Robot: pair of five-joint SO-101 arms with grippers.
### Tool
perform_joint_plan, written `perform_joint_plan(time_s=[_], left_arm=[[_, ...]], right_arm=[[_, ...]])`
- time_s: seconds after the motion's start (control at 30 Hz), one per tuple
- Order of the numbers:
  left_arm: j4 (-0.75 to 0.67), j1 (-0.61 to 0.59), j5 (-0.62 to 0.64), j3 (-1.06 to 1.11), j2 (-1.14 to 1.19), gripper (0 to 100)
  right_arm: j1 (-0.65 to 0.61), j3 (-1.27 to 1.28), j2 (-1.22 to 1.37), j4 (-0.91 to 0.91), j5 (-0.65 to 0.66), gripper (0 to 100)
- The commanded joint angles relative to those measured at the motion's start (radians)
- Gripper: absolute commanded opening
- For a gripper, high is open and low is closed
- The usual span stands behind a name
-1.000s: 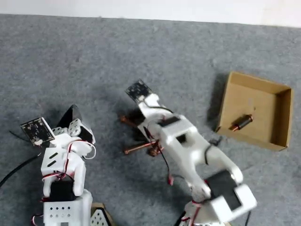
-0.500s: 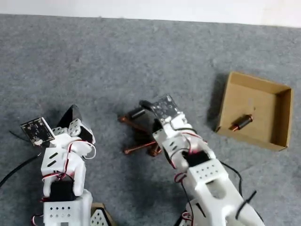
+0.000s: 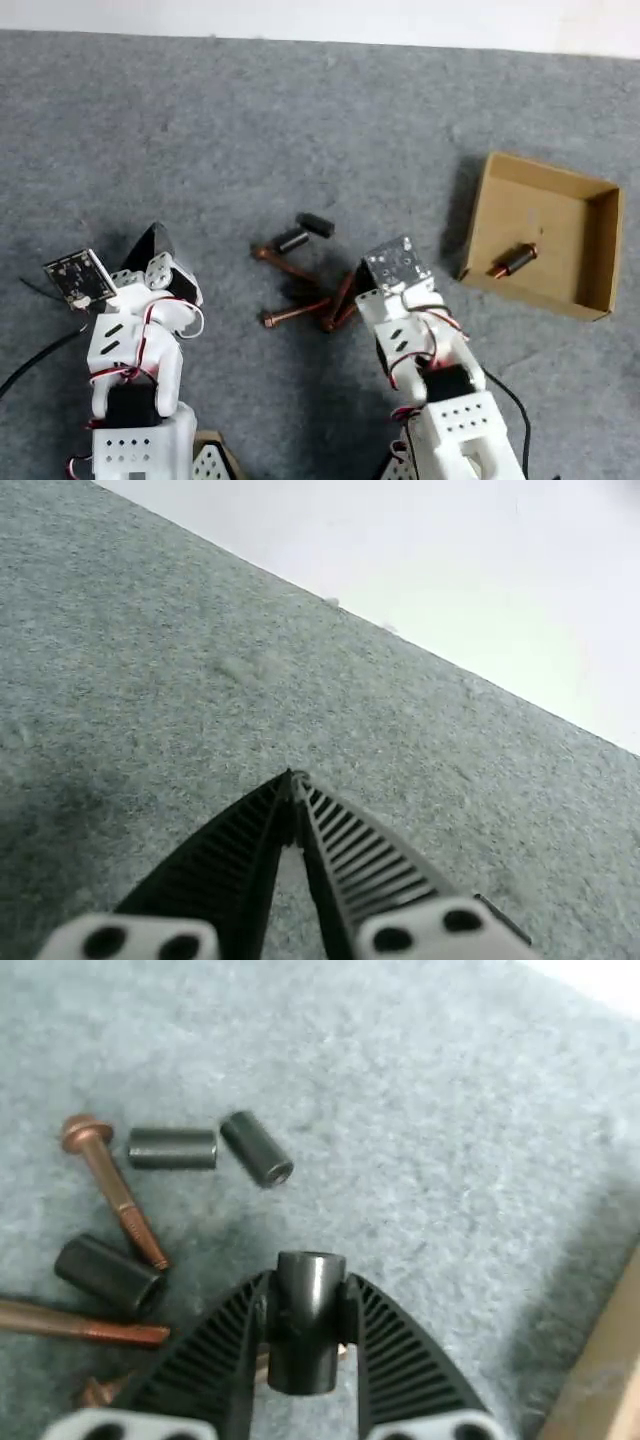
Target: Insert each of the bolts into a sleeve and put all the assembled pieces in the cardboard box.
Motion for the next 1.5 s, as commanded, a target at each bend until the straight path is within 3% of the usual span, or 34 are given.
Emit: perform_joint_plan(time_s=[0.0,0.17,0.4,0.7,0.8,1.0,1.2,1.4,1.47], left_arm=[[-0.018,0.018,-0.005,0.019,-0.002,1],[0.026,0.073,-0.008,0.004,-0.008,1],[0.109,0.125,-0.114,-0.025,-0.002,1],[0.107,0.435,-0.235,-0.07,-0.001,1],[0.077,0.452,-0.241,-0.07,-0.001,1],[0.028,0.46,-0.229,-0.091,0.018,1],[0.021,0.458,-0.169,-0.262,0.344,1],[0.028,0.456,0.089,-0.501,0.88,2],[0.028,0.455,0.124,-0.545,1.017,6]], right_arm=[[0.03,0.005,-0.154,0.073,-0.009,0.5],[0.035,0.058,-0.369,0.216,-0.009,0.5],[0.035,0.082,-0.588,0.424,-0.009,0.5],[0.067,0.082,-0.57,0.435,-0.034,0.5],[0.124,0.079,-0.57,0.433,-0.097,0.5],[0.133,0.082,-0.57,0.43,-0.101,0.5],[0.133,0.088,-0.568,0.43,-0.101,0.5],[0.133,0.091,-0.568,0.43,-0.1,0.5],[0.134,0.091,-0.568,0.43,-0.1,0.5]])
